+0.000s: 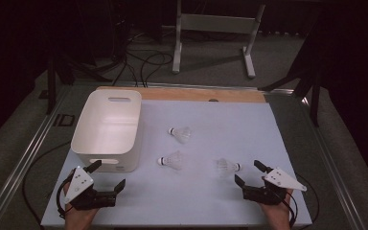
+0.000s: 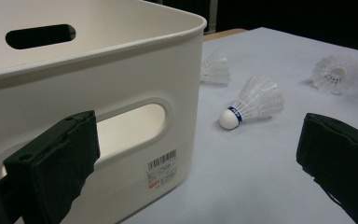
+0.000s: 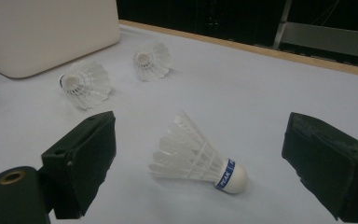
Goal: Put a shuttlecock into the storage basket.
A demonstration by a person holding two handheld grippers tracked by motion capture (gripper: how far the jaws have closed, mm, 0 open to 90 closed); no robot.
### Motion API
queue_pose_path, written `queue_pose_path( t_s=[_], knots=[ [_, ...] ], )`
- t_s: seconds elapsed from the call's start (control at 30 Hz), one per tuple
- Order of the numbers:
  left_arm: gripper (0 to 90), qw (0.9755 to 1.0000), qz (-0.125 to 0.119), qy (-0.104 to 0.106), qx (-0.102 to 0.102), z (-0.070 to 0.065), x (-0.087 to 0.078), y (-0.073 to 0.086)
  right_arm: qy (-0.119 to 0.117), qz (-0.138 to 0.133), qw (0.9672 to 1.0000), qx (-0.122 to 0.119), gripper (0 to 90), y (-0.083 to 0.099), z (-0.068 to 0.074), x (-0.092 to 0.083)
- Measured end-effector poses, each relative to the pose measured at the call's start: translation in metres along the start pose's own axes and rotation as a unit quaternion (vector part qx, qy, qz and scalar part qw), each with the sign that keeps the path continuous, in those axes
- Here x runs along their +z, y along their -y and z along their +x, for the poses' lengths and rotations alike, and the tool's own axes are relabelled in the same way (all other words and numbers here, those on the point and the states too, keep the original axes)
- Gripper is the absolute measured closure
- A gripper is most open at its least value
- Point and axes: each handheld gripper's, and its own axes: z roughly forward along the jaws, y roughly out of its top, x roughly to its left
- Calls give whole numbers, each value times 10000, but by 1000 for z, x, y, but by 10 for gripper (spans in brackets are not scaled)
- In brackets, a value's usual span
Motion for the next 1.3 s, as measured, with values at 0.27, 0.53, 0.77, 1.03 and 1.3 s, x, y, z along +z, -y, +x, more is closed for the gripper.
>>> queue_pose_path(
  t_s=[0.27,0.53,0.77,1.03,1.3],
  knots=[
    [1,9999,62,-23,90,-1,0,0,16,-44,10000,73,100,0,-1,-1],
    [10,9996,23,64,273,-10,1,-8,55,-24,9999,132,99,1,-2,1],
    [10,9991,58,226,346,-15,5,-14,103,-51,9997,201,99,1,-3,1],
    [9,9985,51,379,386,-19,9,-22,136,-24,9995,282,99,1,-6,1],
    [9,9981,54,473,394,-23,16,-31,125,-10,9995,298,99,2,-6,1]
  ],
)
